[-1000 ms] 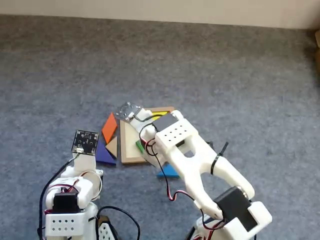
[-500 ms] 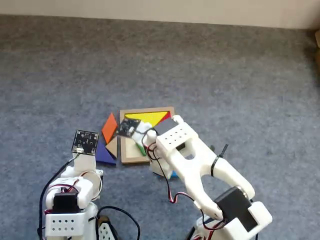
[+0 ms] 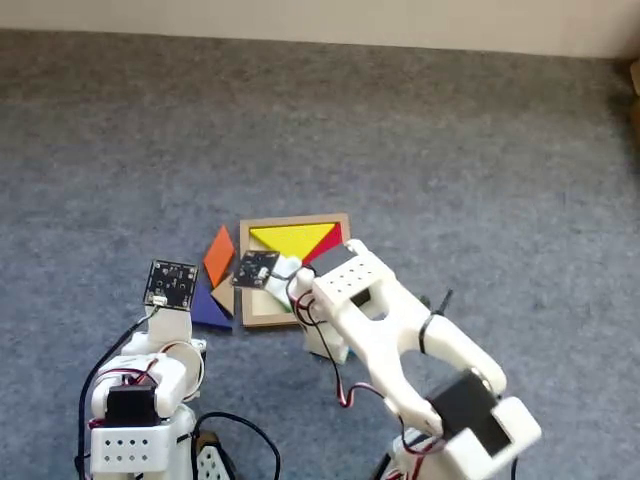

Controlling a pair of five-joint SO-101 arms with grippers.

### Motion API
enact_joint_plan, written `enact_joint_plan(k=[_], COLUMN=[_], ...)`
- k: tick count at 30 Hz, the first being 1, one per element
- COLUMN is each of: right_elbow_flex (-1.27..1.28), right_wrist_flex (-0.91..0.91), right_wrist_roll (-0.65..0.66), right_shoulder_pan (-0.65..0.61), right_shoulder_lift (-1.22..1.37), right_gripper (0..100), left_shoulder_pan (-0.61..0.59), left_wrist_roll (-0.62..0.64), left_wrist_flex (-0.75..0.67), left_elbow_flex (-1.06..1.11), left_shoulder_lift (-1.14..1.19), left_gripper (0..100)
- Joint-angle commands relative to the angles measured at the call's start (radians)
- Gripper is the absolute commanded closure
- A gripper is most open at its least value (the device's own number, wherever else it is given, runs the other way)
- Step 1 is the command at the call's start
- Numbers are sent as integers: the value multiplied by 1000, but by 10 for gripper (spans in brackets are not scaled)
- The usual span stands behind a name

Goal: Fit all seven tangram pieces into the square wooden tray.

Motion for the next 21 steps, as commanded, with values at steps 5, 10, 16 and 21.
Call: enact_joint_plan(k=[5, 10, 16, 21], right_elbow_flex=[-18, -18, -10, -16], right_wrist_flex=[-10, -10, -94, -91], right_wrist_roll=[9, 51, 75, 75], right_shoulder_pan=[-8, -5, -4, -1], right_shoulder_lift=[117, 122, 120, 114], right_gripper=[842, 846, 872, 946], left_shoulder_pan=[18, 18, 18, 18], left_wrist_roll=[5, 5, 5, 5], left_wrist_flex=[6, 6, 6, 6], left_elbow_flex=[19, 19, 19, 19], left_shoulder_lift=[-51, -51, -51, -51], left_gripper=[995, 995, 995, 995])
